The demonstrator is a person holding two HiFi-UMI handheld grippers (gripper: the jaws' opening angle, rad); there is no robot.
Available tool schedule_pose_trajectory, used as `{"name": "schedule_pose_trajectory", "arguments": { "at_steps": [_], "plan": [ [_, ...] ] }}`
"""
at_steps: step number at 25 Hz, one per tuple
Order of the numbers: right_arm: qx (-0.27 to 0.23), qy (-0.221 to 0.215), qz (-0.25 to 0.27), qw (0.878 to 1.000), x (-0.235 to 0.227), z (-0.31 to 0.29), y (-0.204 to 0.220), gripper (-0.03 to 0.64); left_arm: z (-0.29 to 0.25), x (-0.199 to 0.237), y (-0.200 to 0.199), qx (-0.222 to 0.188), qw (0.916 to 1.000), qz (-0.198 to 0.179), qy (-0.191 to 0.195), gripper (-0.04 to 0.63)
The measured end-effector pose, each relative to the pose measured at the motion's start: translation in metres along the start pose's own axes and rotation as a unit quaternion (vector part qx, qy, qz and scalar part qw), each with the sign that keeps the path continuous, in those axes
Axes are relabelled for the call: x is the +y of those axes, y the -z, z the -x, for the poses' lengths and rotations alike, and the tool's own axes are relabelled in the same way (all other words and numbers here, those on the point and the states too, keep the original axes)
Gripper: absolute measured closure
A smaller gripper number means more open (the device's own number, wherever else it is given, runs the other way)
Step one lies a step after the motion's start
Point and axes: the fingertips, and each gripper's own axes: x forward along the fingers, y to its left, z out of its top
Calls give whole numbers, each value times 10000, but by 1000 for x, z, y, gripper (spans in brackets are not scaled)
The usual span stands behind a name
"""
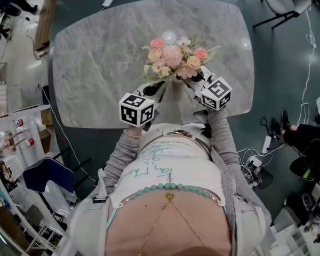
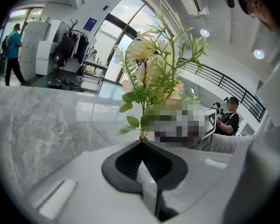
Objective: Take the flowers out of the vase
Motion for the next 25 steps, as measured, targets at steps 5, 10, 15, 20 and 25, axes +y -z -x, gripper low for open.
{"name": "schedule_pose_trajectory", "arguments": {
  "at_steps": [5,10,15,20,25],
  "plan": [
    [-40,-3,-23,10000,-4,4,-3,549,-2,-2,-2,16,10000,-6,-49,594],
    [-71,-69,44,9999,4,2,-6,549,4,1,2,-18,9999,38,-92,594],
    [-143,-110,101,9998,7,6,-14,549,4,-2,4,-48,9999,41,-109,594],
    [-210,-126,174,9995,14,8,-18,549,8,-4,7,-104,9999,44,-109,594],
    [-293,-132,210,9993,17,11,-26,551,10,-6,6,-151,9998,62,-120,594]
  ]
}}
